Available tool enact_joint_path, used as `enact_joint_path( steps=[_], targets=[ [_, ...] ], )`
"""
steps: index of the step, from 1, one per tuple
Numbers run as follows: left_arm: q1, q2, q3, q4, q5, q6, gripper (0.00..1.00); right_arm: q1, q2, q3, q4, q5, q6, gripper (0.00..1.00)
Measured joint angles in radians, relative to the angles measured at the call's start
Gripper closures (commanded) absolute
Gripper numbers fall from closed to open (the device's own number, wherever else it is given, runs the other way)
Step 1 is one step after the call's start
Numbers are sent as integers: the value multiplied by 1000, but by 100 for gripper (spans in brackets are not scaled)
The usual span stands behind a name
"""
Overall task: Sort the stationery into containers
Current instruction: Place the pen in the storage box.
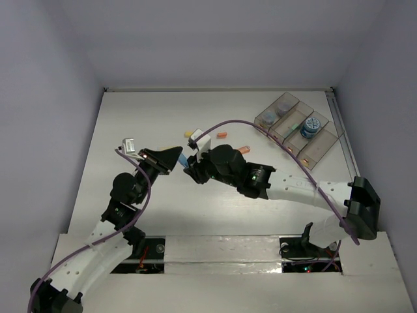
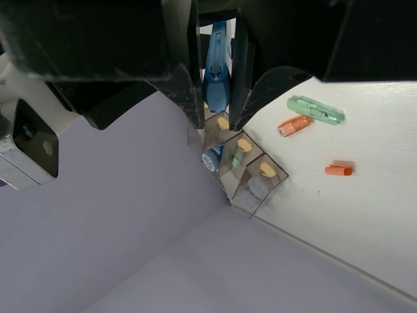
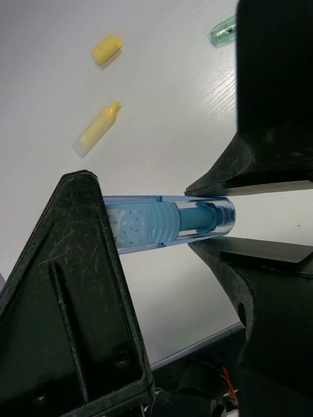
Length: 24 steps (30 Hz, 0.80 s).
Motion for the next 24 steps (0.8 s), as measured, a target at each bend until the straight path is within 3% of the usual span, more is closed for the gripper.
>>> enact_joint_path(
  steps=[7, 8, 9, 10, 14, 19, 24],
  targets=[
    [-14, 5, 43, -58, -31, 29, 100, -9, 3, 6, -2, -18, 9, 100],
    [-16, 6, 58, -77, -32, 40, 96, -9, 3, 1, 12, -18, 15, 100],
    [-18, 9, 73, -98, -35, 53, 87, -10, 3, -8, 31, -18, 22, 100],
    [-20, 12, 86, -116, -36, 66, 66, -11, 2, -21, 55, -18, 27, 100],
    [-60, 23, 122, -220, 14, 94, 30, -28, -10, -55, 162, 14, 40, 100],
    [-61, 19, 186, -302, 14, 123, 6, -48, -53, -97, 232, 64, 50, 100],
    [-70, 0, 220, -369, 30, 160, 1, -66, -69, -101, 283, 91, 59, 100]
  ],
)
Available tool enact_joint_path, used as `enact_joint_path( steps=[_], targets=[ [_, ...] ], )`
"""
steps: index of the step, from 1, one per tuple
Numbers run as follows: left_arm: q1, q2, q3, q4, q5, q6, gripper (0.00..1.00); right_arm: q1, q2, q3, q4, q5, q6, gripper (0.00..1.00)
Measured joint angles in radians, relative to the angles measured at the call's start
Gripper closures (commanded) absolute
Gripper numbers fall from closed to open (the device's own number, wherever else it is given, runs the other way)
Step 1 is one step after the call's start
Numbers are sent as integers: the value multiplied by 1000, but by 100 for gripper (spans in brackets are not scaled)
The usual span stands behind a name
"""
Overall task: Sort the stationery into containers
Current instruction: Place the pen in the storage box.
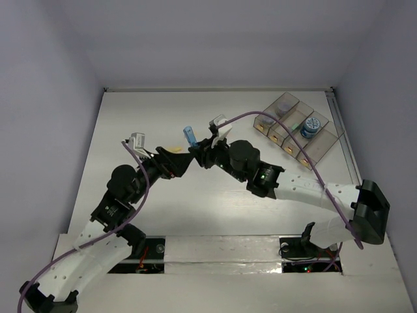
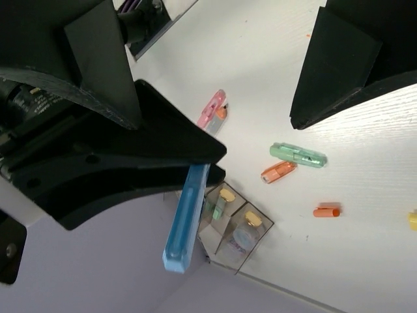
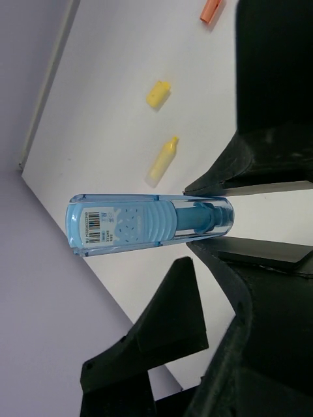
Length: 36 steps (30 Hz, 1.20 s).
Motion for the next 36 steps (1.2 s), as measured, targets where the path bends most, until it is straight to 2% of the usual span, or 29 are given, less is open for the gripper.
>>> enact_joint_path(
  steps=[6, 10, 20, 25, 28, 36],
  targets=[
    [-2, -35, 31, -69, -7, 45, 1, -48, -4, -19, 6, 24, 19, 100],
    [-2, -92, 52, -117, -33, 93, 1, -141, -27, -55, -44, 43, 42, 100],
    [-2, -329, 178, -294, -139, 306, 1, -691, -295, -203, -317, 113, 201, 100],
    [-12, -440, 155, -301, -173, 373, 1, -908, -321, -259, -401, 85, 263, 100],
    [-24, -453, 135, -317, -179, 396, 1, -1035, -307, -281, -447, 53, 281, 100],
    [-76, -523, 116, -338, -188, 422, 1, -1194, -249, -299, -496, -56, 287, 100]
  ],
)
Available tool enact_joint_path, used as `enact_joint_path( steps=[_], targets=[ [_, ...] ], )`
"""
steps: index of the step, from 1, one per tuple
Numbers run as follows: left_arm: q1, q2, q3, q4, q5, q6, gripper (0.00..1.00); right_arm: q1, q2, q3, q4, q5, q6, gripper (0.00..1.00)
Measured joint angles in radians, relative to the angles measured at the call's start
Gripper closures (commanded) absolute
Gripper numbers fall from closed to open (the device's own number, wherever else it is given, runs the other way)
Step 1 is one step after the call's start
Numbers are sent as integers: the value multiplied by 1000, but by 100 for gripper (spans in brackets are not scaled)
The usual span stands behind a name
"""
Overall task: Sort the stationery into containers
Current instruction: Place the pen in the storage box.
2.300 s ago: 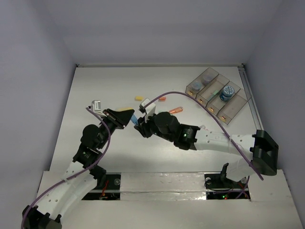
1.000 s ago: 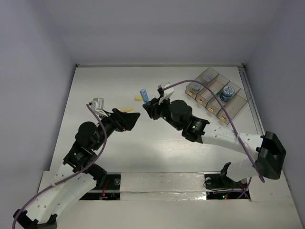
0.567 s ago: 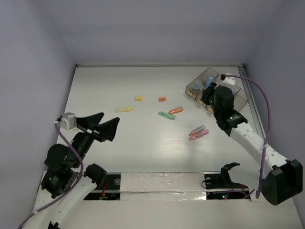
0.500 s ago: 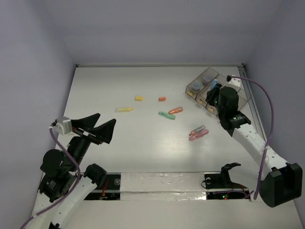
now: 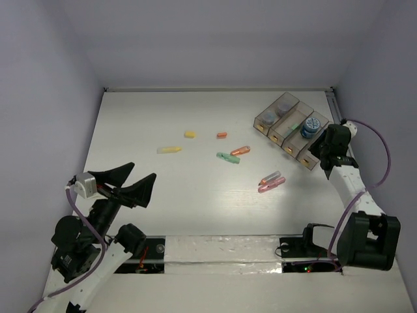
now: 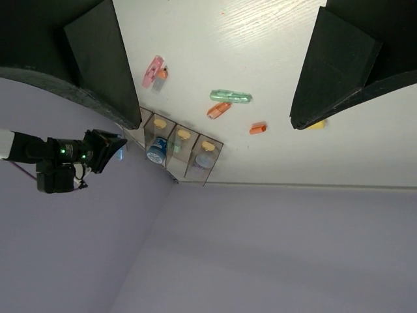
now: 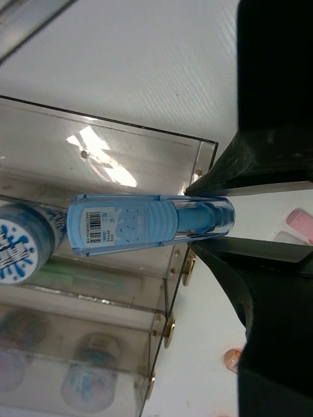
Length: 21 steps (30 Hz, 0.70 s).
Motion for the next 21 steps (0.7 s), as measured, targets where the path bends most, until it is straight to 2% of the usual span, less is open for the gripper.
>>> enact_joint_path(
  steps=[3, 9, 14, 16, 21],
  targets=[
    [-13, -6, 0, 0, -8, 1, 1, -26, 60, 0, 0, -40, -1, 100],
    [-20, -6, 0, -2, -19, 4, 1, -68, 143, 0, 0, -91, -1, 91],
    [-26, -6, 0, -2, -21, 4, 1, -79, 166, 8, 2, -105, -1, 79],
    [-26, -6, 0, -2, -21, 4, 1, -82, 167, 8, 4, -105, -1, 68],
    [-26, -6, 0, -2, -22, 4, 1, -83, 167, 8, 7, -100, -2, 56]
  ],
)
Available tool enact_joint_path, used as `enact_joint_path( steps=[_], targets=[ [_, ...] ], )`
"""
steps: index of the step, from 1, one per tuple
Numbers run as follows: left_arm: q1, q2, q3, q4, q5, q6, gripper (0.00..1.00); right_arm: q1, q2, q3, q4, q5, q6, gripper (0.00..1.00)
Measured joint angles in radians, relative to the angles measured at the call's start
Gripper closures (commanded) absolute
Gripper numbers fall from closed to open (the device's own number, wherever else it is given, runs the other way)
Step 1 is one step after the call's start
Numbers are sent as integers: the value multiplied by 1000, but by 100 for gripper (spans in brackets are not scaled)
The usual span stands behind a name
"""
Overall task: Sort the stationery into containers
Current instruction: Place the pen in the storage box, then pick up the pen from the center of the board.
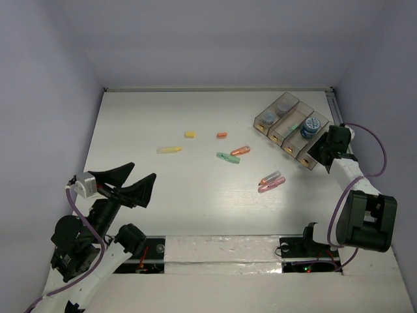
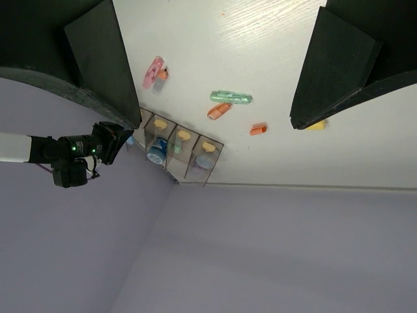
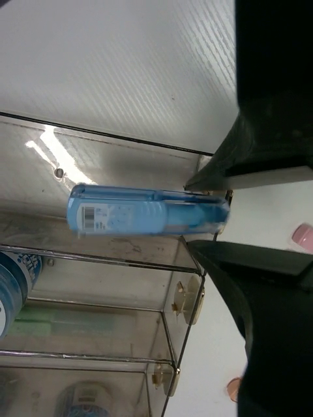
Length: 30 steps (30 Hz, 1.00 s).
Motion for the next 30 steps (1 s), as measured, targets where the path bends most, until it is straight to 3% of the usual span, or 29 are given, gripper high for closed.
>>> enact_joint_path(
  steps=[5, 12, 16, 19, 20, 23, 30],
  targets=[
    [0, 0, 0, 0, 0, 0, 1, 0, 0, 4, 0, 7, -2, 48],
    [0, 2, 0, 0, 0, 0, 1, 0, -30, 10, 0, -1, -2, 47],
    [0, 11, 0, 0, 0, 0, 1, 1, -118, 8, 16, -72, -8, 54],
    [0, 27, 0, 0, 0, 0, 1, 36, -188, 3, 36, -124, -15, 66],
    [0, 31, 0, 1, 0, 0, 1, 60, -199, 3, 42, -135, -18, 75],
    [0, 62, 0, 1, 1, 0, 1, 183, -184, 4, 67, -188, -50, 84],
    [27, 141, 0, 0, 8, 0, 1, 529, 43, 129, 76, -306, -198, 83]
  ],
)
